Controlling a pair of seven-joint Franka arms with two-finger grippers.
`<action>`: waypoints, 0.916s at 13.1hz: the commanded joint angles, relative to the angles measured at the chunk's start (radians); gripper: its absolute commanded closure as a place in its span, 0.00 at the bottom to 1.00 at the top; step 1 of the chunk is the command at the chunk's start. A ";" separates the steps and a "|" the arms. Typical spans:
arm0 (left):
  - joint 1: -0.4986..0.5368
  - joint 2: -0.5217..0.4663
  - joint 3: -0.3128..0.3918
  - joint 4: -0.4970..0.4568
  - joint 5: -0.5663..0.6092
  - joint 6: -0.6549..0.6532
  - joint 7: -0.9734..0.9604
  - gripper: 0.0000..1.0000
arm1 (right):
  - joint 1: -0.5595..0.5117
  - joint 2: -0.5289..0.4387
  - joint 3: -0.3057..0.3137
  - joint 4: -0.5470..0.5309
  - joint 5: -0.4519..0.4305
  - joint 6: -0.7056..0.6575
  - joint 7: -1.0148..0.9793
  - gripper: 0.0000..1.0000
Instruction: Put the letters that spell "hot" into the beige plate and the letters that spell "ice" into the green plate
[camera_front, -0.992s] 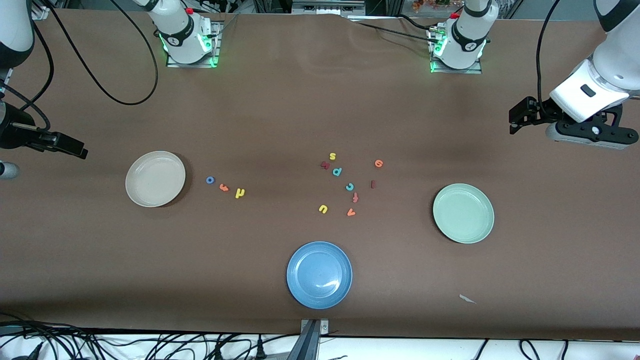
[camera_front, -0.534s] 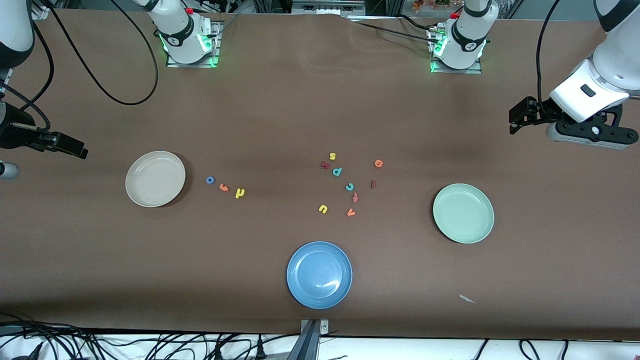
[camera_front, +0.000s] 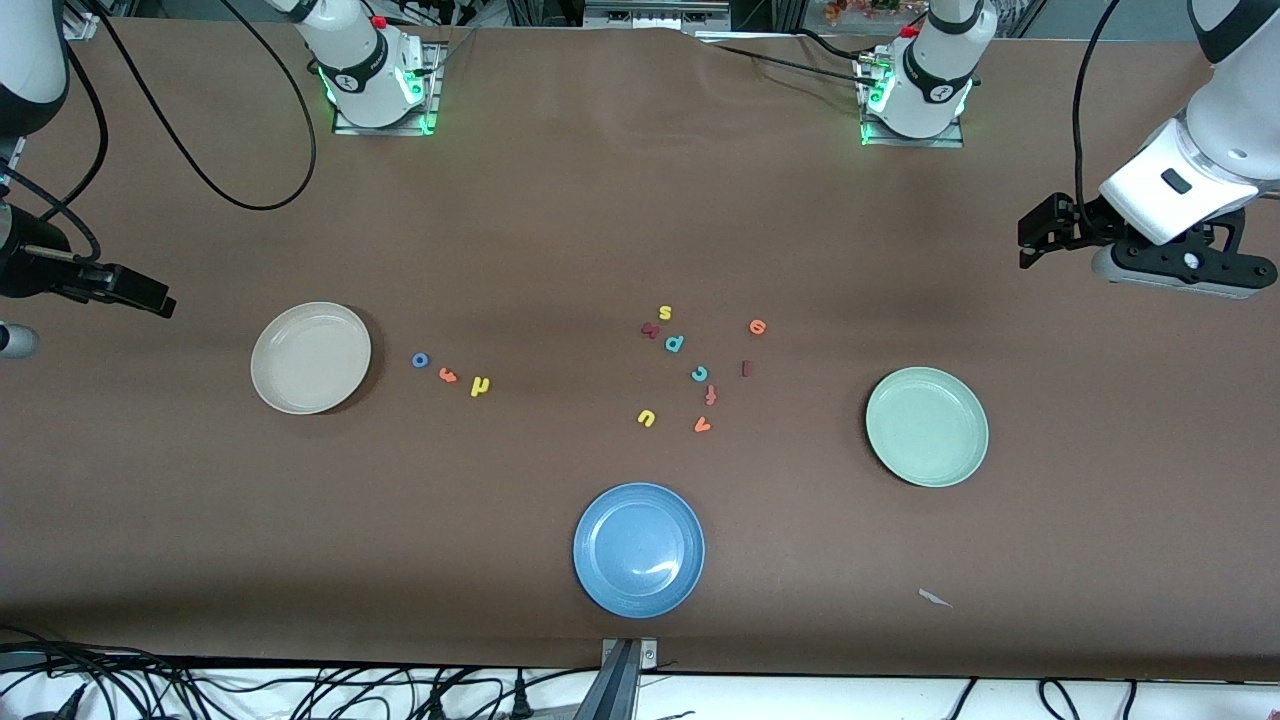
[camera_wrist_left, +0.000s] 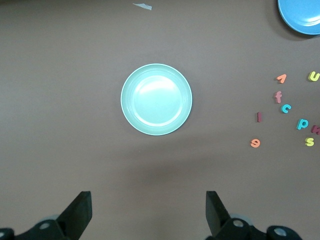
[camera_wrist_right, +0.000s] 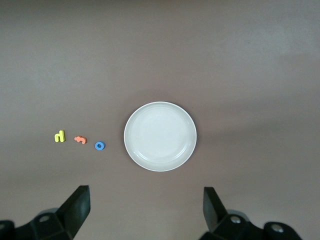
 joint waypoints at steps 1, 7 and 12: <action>0.000 0.015 -0.002 0.034 -0.001 -0.027 0.016 0.00 | 0.001 -0.016 0.001 -0.017 -0.001 -0.006 0.020 0.00; 0.000 0.015 -0.002 0.034 -0.001 -0.027 0.016 0.00 | 0.001 -0.016 0.001 -0.018 0.008 -0.008 0.022 0.00; 0.001 0.013 -0.002 0.034 -0.001 -0.027 0.016 0.00 | 0.001 -0.018 0.001 -0.018 0.008 -0.008 0.022 0.00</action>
